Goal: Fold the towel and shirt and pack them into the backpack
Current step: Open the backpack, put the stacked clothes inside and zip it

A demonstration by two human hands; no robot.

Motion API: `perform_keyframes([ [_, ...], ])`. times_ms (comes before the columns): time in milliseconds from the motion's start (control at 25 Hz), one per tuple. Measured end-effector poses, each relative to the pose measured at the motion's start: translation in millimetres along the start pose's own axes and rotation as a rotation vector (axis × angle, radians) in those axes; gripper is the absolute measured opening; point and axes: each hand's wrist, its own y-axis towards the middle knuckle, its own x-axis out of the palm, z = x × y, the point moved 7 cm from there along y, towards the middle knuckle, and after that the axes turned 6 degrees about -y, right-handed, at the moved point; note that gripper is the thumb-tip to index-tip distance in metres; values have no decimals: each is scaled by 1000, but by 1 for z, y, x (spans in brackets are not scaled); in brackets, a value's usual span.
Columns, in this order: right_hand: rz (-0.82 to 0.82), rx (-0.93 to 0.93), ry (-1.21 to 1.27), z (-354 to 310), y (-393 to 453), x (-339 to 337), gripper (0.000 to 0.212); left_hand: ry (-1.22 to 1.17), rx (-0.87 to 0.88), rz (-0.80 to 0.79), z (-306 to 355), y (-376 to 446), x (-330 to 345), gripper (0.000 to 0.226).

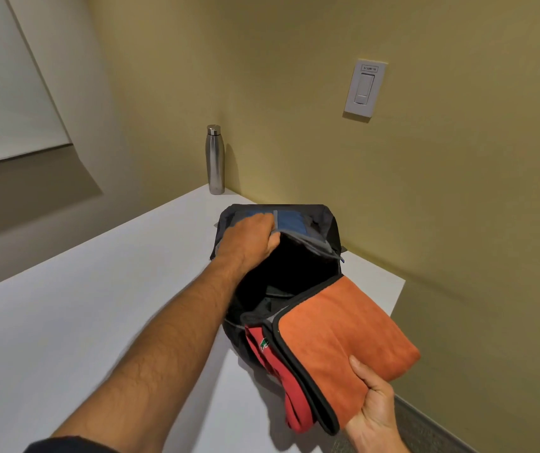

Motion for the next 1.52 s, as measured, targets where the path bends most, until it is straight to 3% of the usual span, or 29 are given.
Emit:
perform_keyframes([
  [360, 90, -63, 41, 22, 73, 60, 40, -7, 48, 217, 17, 49, -45, 21],
  [600, 112, -122, 123, 28, 133, 92, 68, -20, 100, 258, 18, 61, -54, 20],
  [960, 392, -20, -77, 66, 159, 65, 67, -82, 96, 243, 14, 49, -42, 17],
  [1040, 370, 21, -325, 58, 156, 63, 70, -72, 108, 210, 13, 44, -39, 16],
  [1160, 192, 81, -908, 36, 145, 56, 67, -55, 112, 170, 11, 37, -35, 18],
  [1280, 91, -6, -1717, 2, 140, 45, 91, -43, 118, 162, 11, 34, -35, 19],
  [1320, 110, -52, -2024, -9, 140, 41, 91, -33, 124, 157, 12, 33, -35, 19],
  [1400, 152, -203, -2493, -28, 138, 40, 71, -19, 136, 150, 12, 31, -35, 20],
  [1480, 197, -330, -2652, -45, 133, 39, 57, -17, 142, 150, 12, 29, -35, 19],
  [1520, 233, -332, -2689, -55, 133, 35, 63, -17, 146, 149, 12, 28, -34, 19],
])
